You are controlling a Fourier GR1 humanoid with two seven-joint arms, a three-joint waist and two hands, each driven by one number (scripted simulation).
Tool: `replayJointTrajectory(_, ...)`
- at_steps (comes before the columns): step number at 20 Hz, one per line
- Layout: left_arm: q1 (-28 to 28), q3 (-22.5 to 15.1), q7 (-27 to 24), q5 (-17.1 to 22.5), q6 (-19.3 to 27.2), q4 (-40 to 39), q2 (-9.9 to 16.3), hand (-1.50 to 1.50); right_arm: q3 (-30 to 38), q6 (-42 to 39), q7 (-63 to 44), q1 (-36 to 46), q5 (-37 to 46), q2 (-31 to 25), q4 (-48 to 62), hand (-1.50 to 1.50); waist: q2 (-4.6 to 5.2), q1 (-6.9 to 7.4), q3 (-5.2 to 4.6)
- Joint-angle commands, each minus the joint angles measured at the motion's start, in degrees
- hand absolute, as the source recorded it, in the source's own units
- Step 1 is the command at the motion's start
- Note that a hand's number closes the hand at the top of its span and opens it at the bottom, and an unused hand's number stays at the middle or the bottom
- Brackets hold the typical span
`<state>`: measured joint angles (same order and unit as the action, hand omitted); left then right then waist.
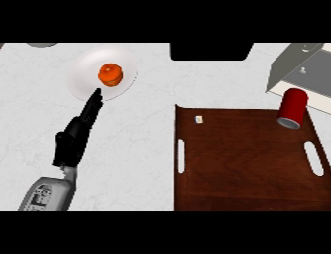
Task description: Pick the tomato from the tray and place it in the tiered shelf
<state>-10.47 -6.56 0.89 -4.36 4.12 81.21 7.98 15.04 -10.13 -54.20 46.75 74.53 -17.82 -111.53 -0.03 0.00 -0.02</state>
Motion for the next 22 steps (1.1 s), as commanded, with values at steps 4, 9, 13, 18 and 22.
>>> replayJointTrajectory(4, -1.1, 0.0, 3.4, -0.3, -0.6, 2.5, -0.4, 0.0, 2.2, 6.0, 6.9, 2.9, -0.1, -7.5, 14.6, 1.5, 0.16, 0.52, 0.02)
replayJointTrajectory(9, 2.4, -0.2, 0.9, -0.7, -1.5, 4.3, -0.7, 0.0, 3.5, 7.3, 7.9, 0.5, -0.6, -10.1, 15.2, 1.5, 0.01, 0.28, 0.01)
replayJointTrajectory(13, -0.8, -0.7, 3.2, -1.5, -0.8, 2.8, -1.9, 0.0, 0.5, 15.8, 14.6, 2.1, 1.6, -11.3, 25.9, 1.5, 0.21, 0.76, 0.02)
replayJointTrajectory(18, 1.3, 0.7, 4.5, -0.6, -2.5, 6.1, -0.1, 0.0, 6.4, 25.4, 17.7, -0.7, -1.6, -12.7, 32.4, 1.5, 0.06, 0.68, 0.05)
replayJointTrajectory(22, 1.2, 1.8, -2.7, -0.1, -2.9, -1.0, -0.9, 0.0, 8.9, 36.8, 21.4, -1.2, -10.6, -6.2, 30.8, 1.5, 0.28, 0.54, 0.07)
